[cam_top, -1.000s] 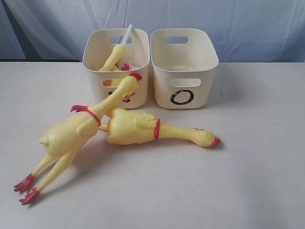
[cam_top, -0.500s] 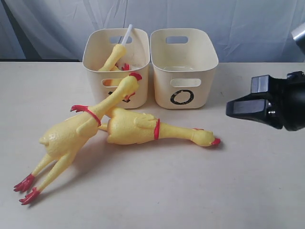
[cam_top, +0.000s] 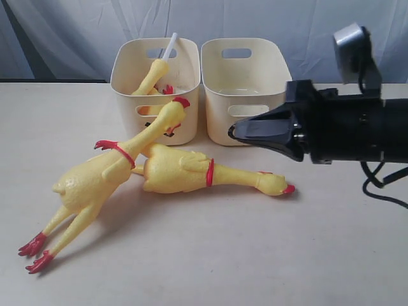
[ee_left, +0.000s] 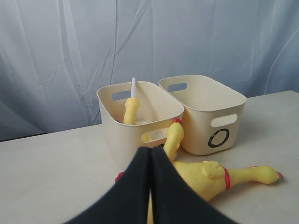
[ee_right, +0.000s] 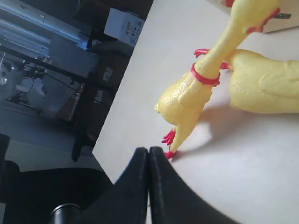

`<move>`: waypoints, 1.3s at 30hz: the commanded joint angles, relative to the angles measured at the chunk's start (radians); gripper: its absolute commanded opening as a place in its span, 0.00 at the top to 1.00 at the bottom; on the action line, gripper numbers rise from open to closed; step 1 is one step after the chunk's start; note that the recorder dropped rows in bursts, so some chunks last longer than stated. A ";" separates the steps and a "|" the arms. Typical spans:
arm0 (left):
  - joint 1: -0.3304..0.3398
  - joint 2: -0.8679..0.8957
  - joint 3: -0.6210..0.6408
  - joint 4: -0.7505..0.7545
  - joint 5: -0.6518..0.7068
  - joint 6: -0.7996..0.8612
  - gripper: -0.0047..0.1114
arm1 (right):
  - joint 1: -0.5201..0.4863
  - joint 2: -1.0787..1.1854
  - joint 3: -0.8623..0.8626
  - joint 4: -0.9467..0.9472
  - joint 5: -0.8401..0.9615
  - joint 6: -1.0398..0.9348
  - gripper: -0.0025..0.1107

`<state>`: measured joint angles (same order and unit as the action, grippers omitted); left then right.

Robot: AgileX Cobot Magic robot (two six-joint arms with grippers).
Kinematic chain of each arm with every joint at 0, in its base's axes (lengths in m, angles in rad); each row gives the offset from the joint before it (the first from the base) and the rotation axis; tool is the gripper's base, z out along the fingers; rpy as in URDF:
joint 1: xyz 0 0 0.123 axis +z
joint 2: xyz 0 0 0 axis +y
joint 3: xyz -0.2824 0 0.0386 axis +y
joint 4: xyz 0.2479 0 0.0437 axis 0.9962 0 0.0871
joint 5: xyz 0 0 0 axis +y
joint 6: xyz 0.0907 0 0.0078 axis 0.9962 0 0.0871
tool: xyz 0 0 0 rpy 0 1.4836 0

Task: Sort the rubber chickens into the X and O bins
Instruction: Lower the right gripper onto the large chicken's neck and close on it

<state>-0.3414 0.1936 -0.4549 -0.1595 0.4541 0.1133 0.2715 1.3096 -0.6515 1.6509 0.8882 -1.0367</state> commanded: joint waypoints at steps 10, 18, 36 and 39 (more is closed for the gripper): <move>0.000 -0.008 0.003 -0.005 -0.002 -0.001 0.96 | 0.336 0.197 -0.240 0.094 -0.367 -0.103 0.99; 0.000 -0.008 0.003 -0.005 -0.002 -0.001 0.96 | 0.346 0.322 -0.329 0.094 -0.504 0.065 0.99; 0.000 -0.008 0.003 -0.005 -0.002 -0.001 0.96 | 0.348 0.609 -0.503 0.094 -0.454 0.131 0.62; 0.000 -0.008 0.003 -0.005 -0.002 -0.001 0.96 | 0.348 0.638 -0.522 0.094 -0.454 0.155 0.51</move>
<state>-0.3414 0.1936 -0.4549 -0.1595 0.4541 0.1133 0.6192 1.9269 -1.1545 1.7433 0.4310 -0.9011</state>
